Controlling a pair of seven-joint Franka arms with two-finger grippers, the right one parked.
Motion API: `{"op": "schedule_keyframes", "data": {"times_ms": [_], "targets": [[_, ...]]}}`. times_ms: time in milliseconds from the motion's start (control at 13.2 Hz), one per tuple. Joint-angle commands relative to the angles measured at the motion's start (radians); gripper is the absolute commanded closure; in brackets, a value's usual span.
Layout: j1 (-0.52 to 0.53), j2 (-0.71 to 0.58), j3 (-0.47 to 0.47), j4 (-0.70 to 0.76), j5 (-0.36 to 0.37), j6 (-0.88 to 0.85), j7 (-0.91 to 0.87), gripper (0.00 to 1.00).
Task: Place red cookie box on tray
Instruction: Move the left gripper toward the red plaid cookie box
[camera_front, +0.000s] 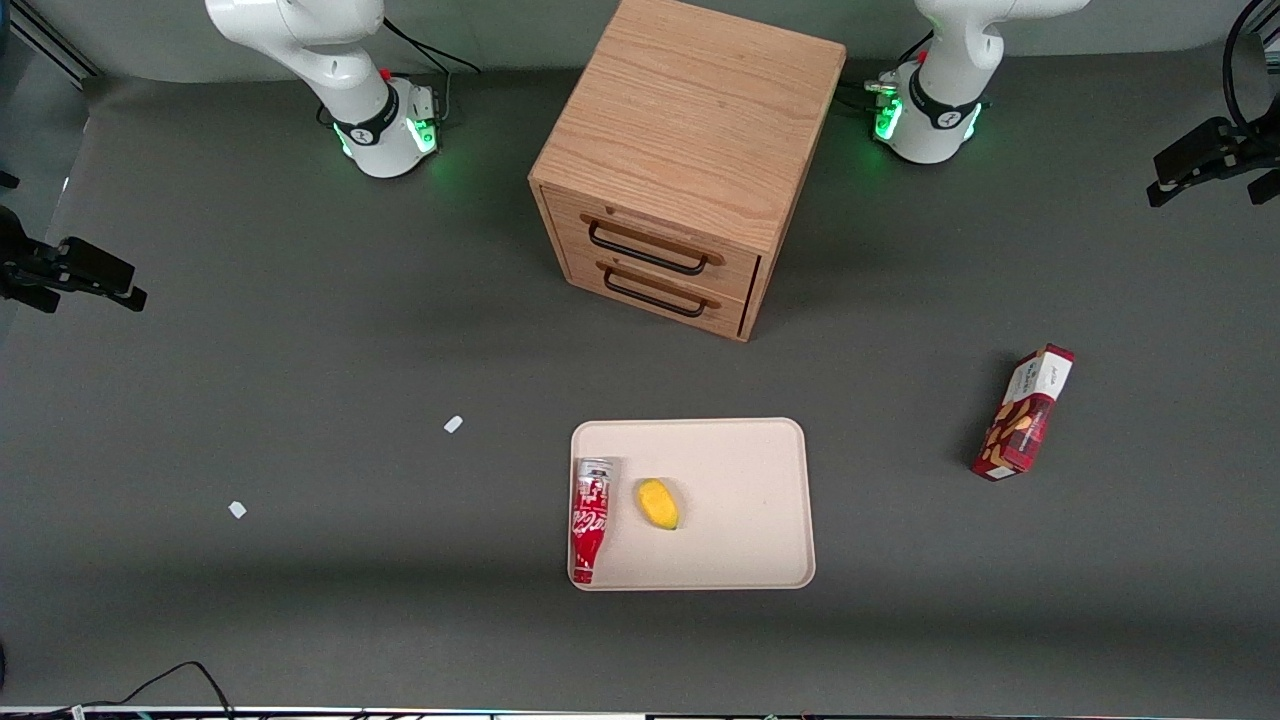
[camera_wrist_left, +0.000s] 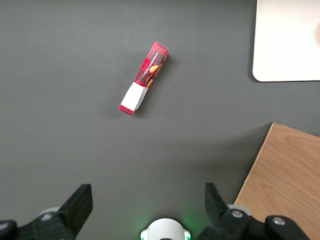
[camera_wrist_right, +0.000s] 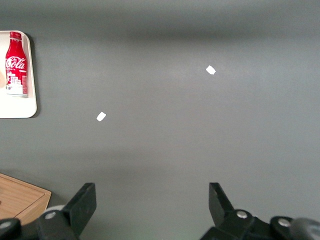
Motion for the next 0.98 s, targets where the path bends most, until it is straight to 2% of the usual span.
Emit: {"op": "schedule_keyframes", "data": {"times_ms": [0, 453, 755, 906], "targets": [[0.010, 0.006, -0.012, 0.020, 0.012, -0.006, -0.016, 0.00], [-0.002, 0.085, -0.011, 0.014, 0.012, 0.065, 0.013, 0.00], [-0.005, 0.170, -0.005, 0.001, 0.036, 0.117, 0.131, 0.00], [-0.004, 0.205, 0.015, -0.057, 0.061, 0.190, 0.163, 0.00]]}}
